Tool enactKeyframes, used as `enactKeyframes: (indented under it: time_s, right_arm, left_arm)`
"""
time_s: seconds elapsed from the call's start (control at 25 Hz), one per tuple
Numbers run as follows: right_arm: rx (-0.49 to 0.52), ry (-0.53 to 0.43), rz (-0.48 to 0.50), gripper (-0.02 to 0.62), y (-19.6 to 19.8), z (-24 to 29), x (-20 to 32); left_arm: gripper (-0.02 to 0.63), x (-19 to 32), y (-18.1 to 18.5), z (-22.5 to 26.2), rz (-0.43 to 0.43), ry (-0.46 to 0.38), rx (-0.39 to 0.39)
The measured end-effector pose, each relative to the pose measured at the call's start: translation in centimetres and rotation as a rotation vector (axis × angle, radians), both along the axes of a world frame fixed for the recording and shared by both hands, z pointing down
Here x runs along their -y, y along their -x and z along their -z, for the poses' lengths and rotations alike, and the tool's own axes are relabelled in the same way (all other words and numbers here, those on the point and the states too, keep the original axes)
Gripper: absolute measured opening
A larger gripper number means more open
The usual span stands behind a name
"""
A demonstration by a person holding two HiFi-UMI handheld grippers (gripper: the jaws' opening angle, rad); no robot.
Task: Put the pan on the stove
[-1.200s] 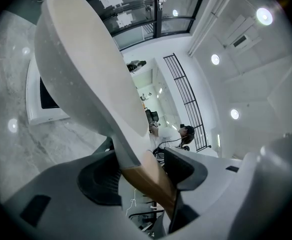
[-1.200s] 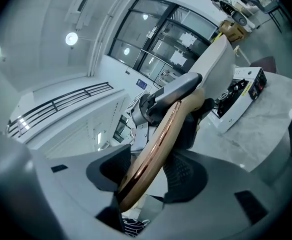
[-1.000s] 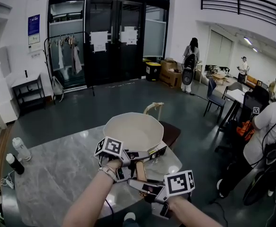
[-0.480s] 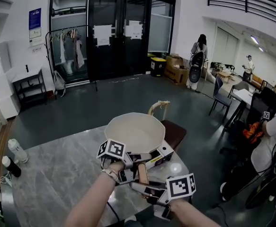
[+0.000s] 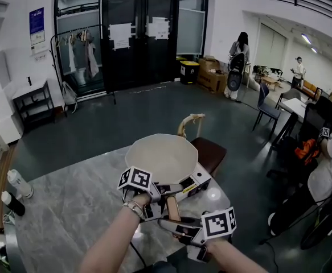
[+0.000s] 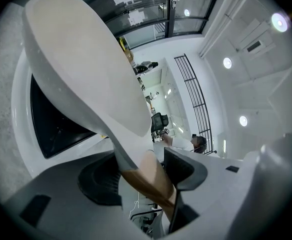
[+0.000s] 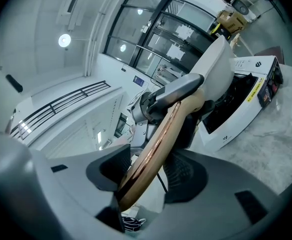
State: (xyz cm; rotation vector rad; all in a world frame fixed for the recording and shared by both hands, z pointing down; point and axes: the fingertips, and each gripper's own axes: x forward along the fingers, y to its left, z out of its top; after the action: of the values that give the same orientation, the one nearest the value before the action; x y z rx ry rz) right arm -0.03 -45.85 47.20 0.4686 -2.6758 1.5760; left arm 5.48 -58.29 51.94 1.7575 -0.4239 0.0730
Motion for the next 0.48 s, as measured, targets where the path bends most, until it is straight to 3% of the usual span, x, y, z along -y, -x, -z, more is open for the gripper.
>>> enactKeyframes:
  time_s: [0.48]
  right_arm:
    - [-0.046, 0.029, 0.025, 0.199, -0.9, -2.9, -0.7]
  left_arm:
    - [0.267, -0.7, -0.7, -1.7, -0.044, -0.024, 0.044]
